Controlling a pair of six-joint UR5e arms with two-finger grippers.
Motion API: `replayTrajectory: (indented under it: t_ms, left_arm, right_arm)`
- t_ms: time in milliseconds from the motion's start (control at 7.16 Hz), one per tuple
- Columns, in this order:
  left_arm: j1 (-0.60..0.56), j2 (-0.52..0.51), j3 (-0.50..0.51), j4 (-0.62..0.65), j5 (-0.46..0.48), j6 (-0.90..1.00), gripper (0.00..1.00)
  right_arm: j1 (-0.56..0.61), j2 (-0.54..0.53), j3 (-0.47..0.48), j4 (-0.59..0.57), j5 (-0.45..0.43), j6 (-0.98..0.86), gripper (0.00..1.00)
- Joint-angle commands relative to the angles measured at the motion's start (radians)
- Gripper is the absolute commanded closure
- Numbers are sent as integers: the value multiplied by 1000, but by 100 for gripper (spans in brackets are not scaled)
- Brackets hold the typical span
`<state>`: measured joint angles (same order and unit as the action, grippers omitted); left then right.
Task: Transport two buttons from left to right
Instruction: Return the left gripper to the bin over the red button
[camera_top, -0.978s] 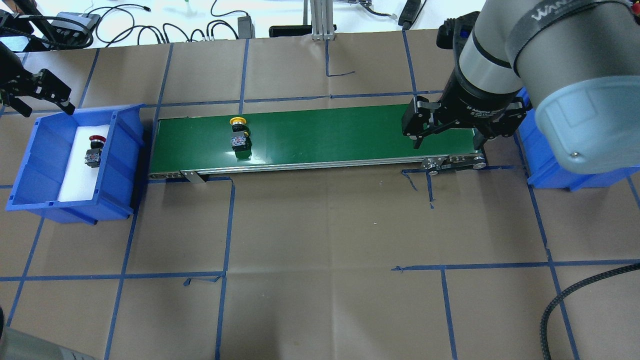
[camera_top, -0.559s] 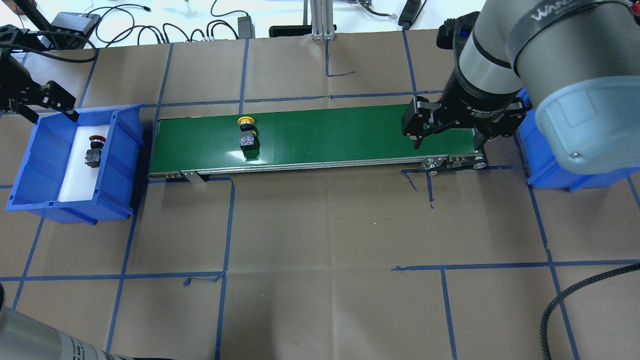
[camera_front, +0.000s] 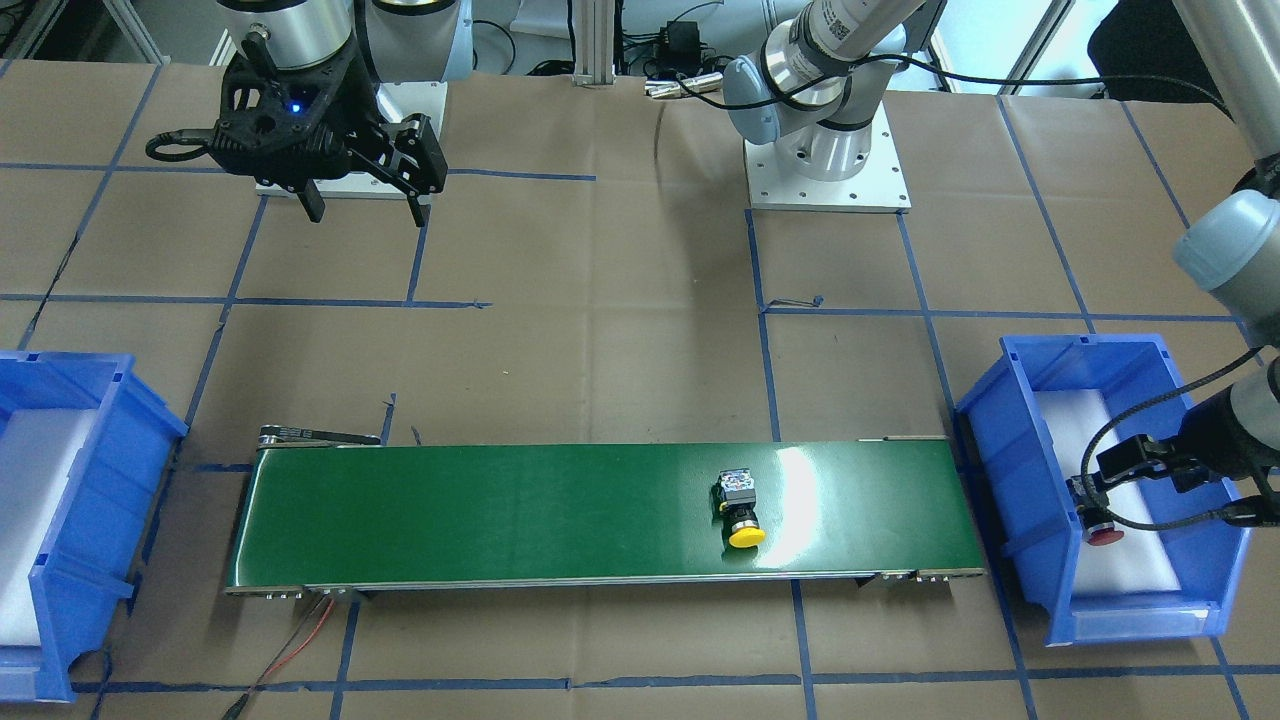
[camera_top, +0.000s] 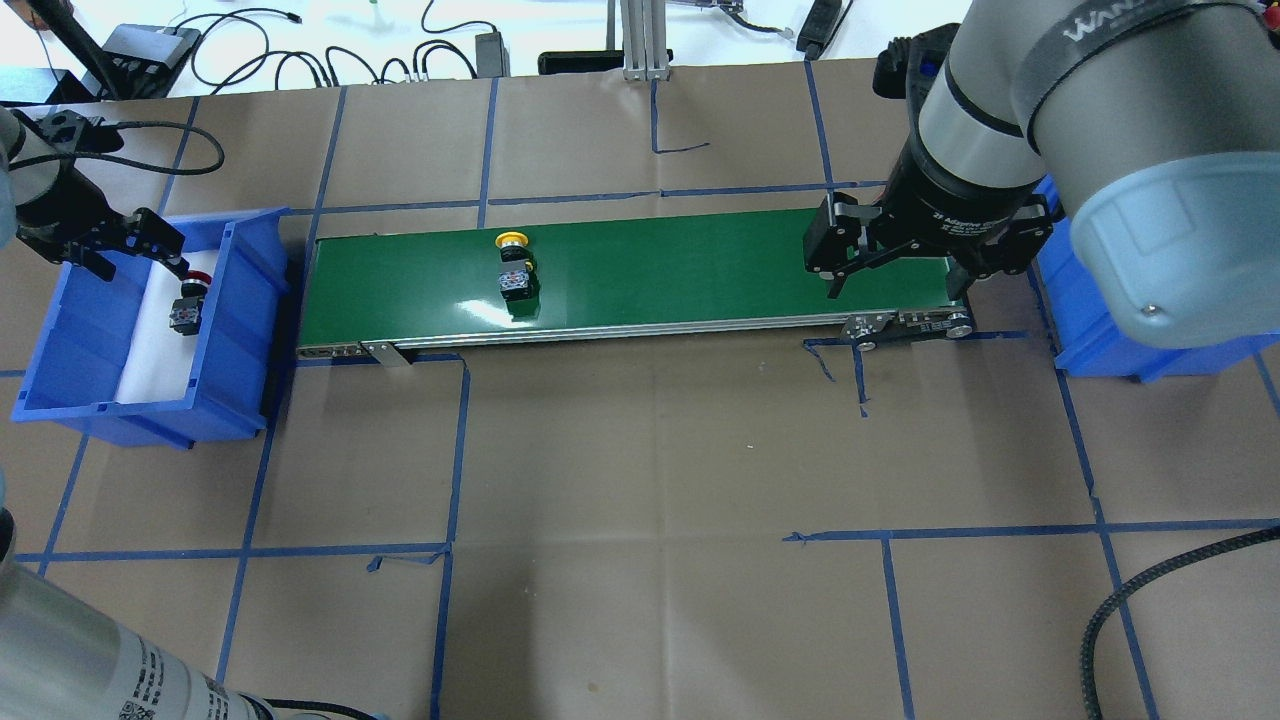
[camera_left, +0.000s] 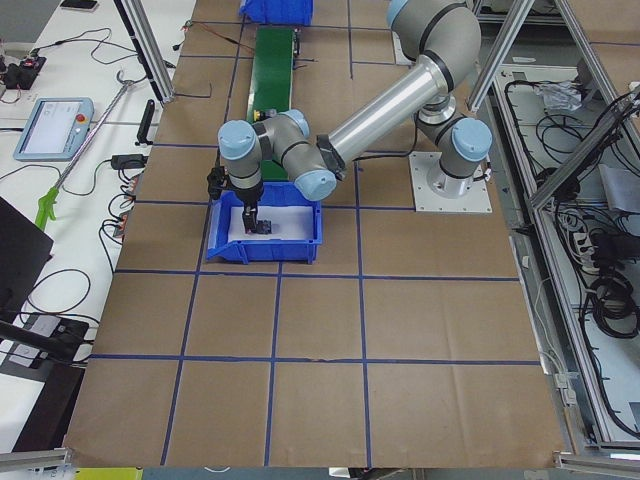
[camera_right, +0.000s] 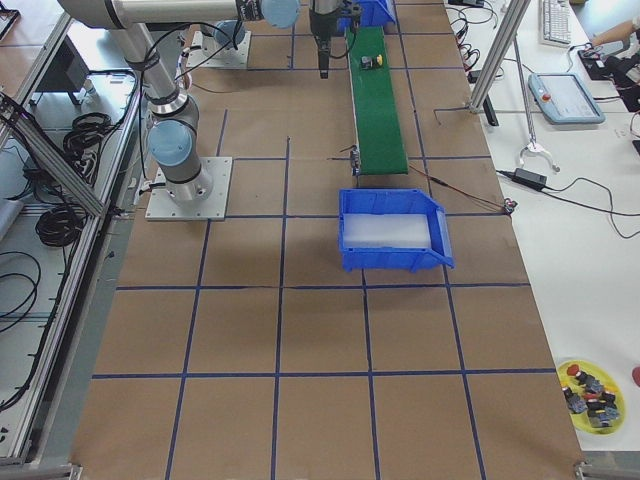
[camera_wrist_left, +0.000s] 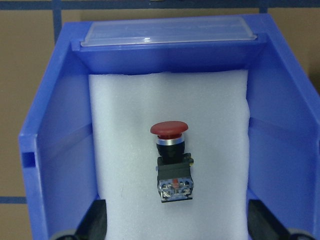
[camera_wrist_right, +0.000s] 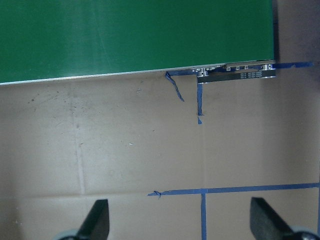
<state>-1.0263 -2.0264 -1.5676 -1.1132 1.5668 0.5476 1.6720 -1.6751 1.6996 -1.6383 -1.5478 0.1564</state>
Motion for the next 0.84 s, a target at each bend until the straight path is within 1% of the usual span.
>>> replayTrajectory:
  t_ms: [0, 140, 419, 699]
  left_arm:
    - [0, -6, -107, 132, -2, -1, 1]
    - [2, -9, -133, 175, -2, -1, 1]
    - [2, -46, -131, 215, -2, -1, 1]
    - [2, -57, -118, 227, -5, -8, 2]
  right_arm:
    - [0, 0, 0, 0, 0, 0, 0]
    - [0, 0, 0, 0, 0, 0, 0]
    - [0, 0, 0, 0, 0, 0, 0]
    - [0, 0, 0, 0, 0, 0, 0]
